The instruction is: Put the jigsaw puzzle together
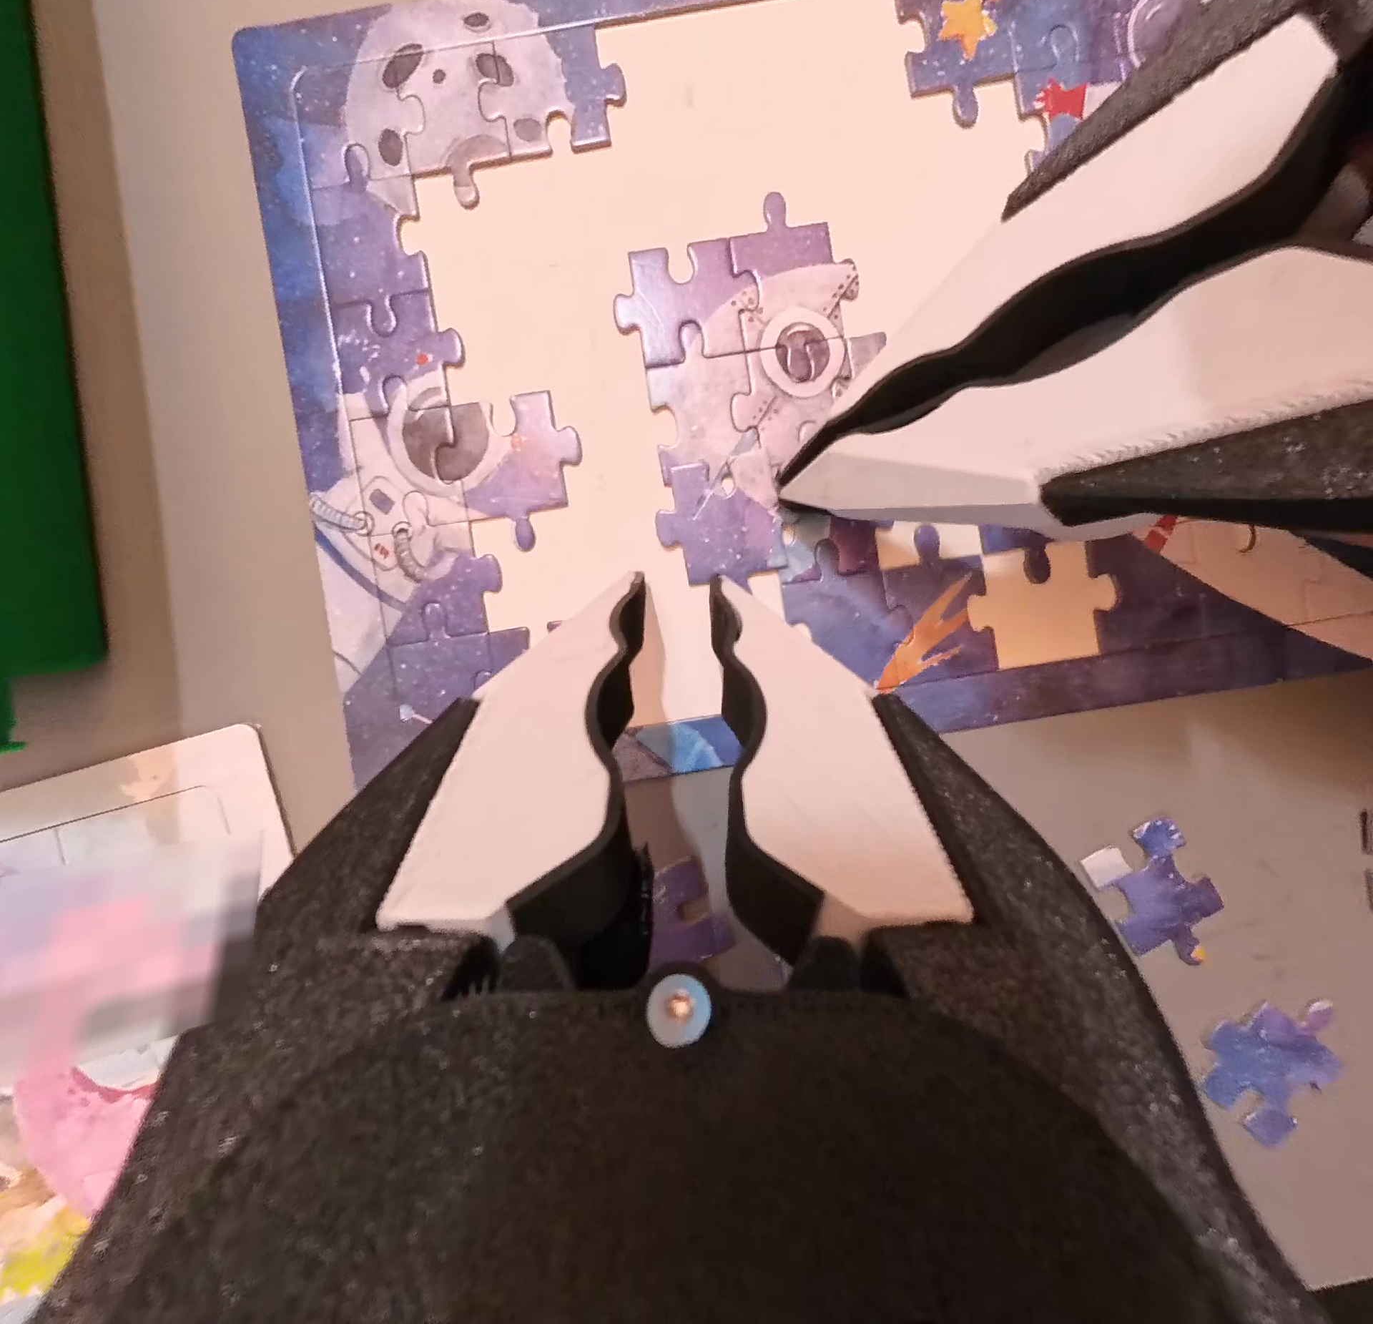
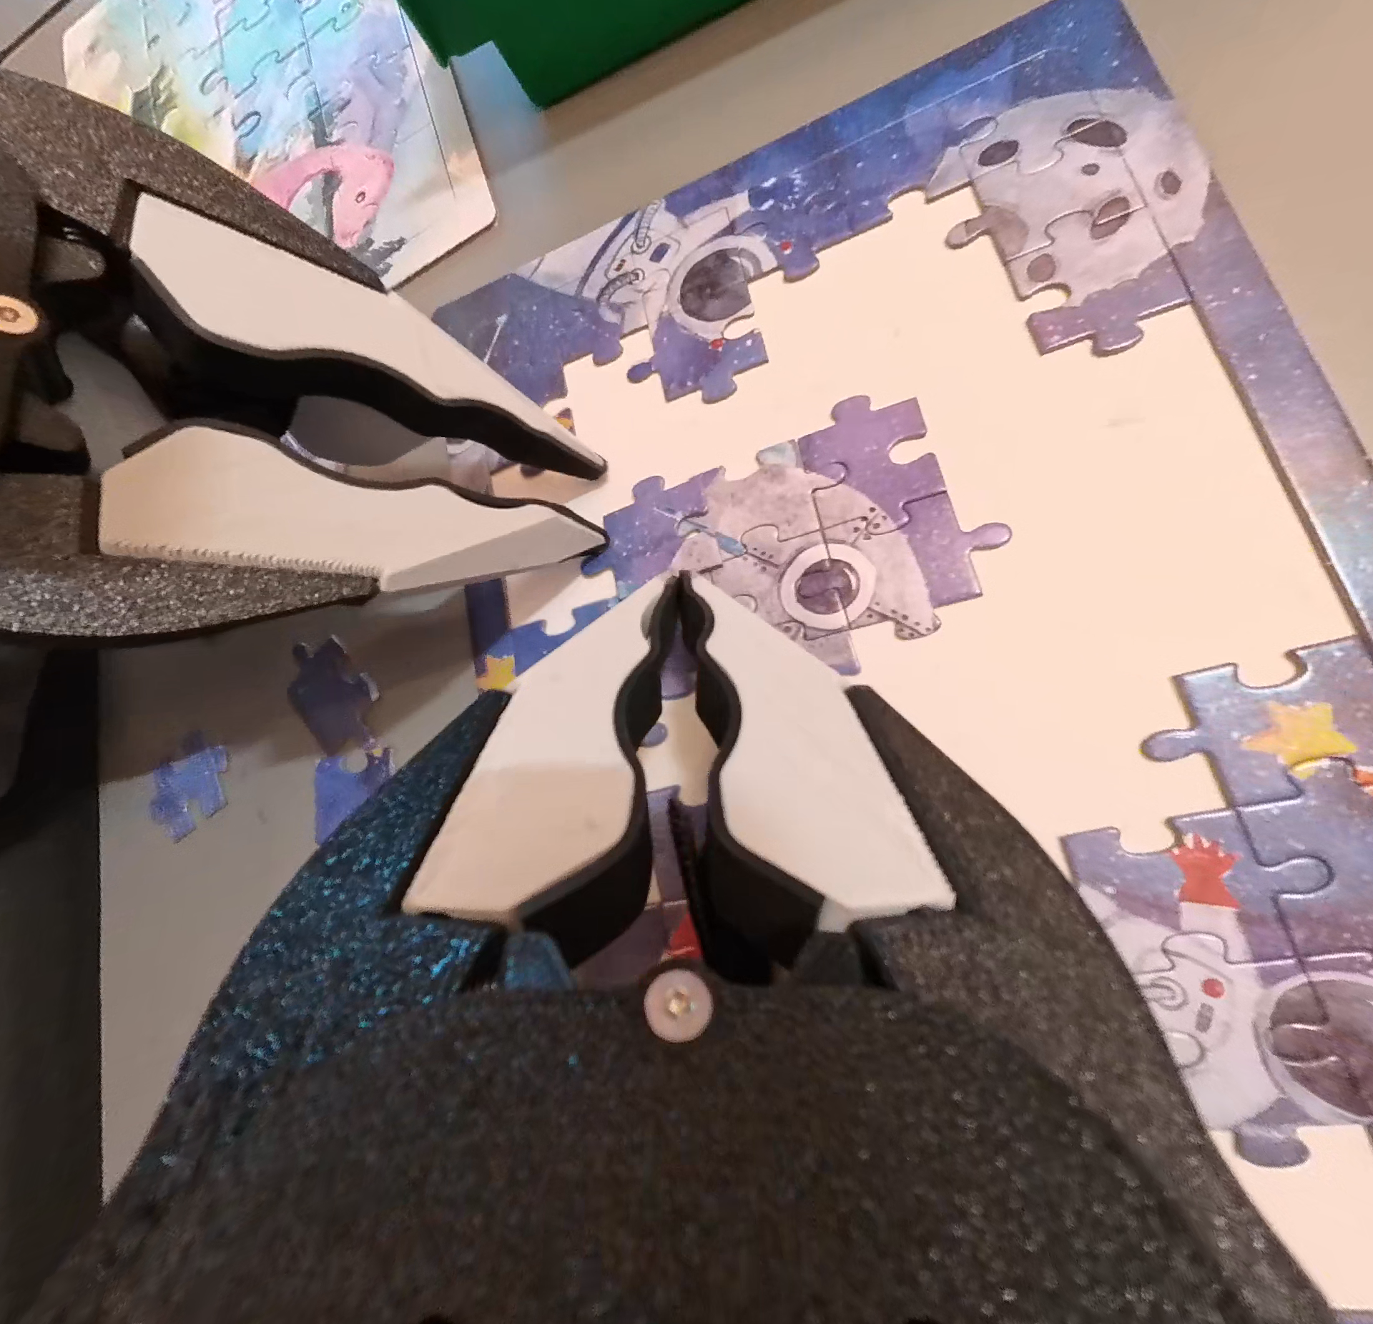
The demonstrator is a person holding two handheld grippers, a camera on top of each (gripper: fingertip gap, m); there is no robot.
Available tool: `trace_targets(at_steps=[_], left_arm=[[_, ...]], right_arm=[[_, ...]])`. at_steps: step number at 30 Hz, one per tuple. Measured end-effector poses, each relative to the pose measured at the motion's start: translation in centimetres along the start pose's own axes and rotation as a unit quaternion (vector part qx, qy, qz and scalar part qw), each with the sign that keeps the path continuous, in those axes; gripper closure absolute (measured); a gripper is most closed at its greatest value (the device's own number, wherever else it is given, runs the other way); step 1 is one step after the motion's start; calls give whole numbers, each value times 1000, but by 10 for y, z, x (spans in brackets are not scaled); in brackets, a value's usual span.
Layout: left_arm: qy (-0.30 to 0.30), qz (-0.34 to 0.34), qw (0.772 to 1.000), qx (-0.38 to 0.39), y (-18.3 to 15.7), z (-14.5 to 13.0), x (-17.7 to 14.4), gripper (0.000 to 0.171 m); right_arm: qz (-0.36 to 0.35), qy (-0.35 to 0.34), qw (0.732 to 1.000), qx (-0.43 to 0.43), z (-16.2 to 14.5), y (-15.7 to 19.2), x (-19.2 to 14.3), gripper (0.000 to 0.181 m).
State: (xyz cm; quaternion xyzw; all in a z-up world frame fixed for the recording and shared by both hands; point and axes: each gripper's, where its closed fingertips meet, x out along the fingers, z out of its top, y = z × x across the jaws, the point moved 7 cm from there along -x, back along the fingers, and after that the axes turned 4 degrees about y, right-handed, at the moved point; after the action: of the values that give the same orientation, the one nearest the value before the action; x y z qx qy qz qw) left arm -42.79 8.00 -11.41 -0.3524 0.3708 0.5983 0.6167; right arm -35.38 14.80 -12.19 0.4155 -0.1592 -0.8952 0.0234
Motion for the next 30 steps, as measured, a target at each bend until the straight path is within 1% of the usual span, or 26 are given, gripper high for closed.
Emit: trace_targets(at_steps=[4,11,20,24,26,28,30], left_arm=[[1,-6,1000,5,-2,-1,-3,155],[-5,2,1000,-4,1,-2,-2,155],[-3,9,1000,4,0,-3,-1,155],[-3,5,1000,0,1,-4,-2,154],[-2,3,1000,-1,2,-4,-2,154],[-1,3,1000,-2,2,-4,-2,154],[-1,5,1000,0,1,-4,-2,154]], right_arm=[[6,5,1000,-2,0,2,1,181],[12,7,1000,6,-1,4,1,181],[24,4,1000,18,-1,2,0,181],[14,-49,998,27,12,0,-17,181],[16,-62,998,17,16,3,-17,181],[16,-35,999,3,11,7,-8,181],[-5,19,1000,-12,0,6,6,181]])
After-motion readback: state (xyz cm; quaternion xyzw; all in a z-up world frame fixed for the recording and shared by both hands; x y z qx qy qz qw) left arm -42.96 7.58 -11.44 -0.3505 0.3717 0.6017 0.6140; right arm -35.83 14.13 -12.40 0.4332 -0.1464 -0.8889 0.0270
